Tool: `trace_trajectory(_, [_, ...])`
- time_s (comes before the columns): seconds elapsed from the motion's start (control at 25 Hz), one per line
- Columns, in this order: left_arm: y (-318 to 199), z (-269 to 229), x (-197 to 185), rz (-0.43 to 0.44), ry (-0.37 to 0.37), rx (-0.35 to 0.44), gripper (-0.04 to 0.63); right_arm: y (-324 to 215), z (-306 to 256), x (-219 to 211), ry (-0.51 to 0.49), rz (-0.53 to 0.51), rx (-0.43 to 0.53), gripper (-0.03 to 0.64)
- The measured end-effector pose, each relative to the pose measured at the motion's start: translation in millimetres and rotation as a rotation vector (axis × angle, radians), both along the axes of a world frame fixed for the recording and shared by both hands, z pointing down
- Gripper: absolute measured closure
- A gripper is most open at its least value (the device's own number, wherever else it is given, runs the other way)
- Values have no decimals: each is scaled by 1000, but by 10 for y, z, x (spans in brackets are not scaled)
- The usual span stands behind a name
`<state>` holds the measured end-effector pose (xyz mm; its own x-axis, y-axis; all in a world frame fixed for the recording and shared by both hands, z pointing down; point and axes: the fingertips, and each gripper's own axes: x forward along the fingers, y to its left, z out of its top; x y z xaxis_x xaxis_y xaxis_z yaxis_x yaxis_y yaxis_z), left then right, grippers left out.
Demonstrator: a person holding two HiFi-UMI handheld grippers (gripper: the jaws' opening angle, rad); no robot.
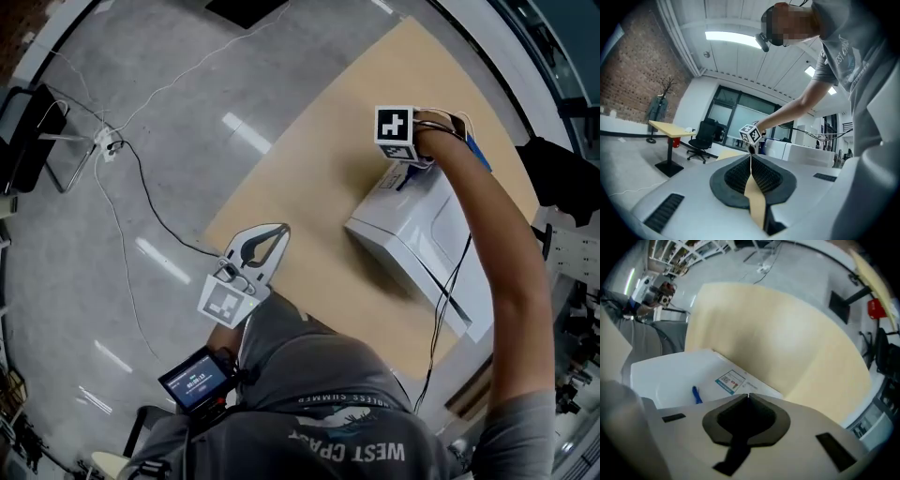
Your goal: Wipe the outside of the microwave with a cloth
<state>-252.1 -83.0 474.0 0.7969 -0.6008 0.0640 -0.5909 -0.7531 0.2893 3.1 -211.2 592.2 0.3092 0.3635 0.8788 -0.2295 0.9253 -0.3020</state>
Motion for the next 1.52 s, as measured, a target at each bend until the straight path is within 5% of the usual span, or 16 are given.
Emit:
trace_trajectory(0.08, [-12,36,-91,-21,7,-11,572,219,217,-246,-25,53,-101,589])
trace_trajectory(0.24, [3,129,-271,-62,6,-32,572,995,415,-971,-187,319,-379,589])
trace_trajectory(0.44, [-2,195,-383,-85,-2,-39,572,1477,361,-1269,-223,255,-519,589])
trace_trajectory(0.52, [8,192,-352,-79,-1,-32,572,1405,385,-1134,-177,210,-486,589])
trace_trajectory(0.68, [69,177,-255,-54,5,-33,572,778,558,-385,52,82,-254,589])
trace_trajectory(0.84, [116,186,-189,-41,3,-43,572,309,482,62,170,105,-143,589])
trace_trajectory(1.08, [71,142,-115,-26,-10,-33,572,1098,163,-662,-14,43,-439,589])
trace_trajectory(1.2, [-18,34,7,2,-20,-4,572,1383,-123,-898,-118,-20,-515,589])
trace_trajectory(1.32, [-196,-76,208,52,-34,36,572,1343,-427,-911,-191,-27,-477,589])
trace_trajectory(1.52, [-568,-434,882,221,-72,162,572,973,-962,-785,-370,5,-276,589])
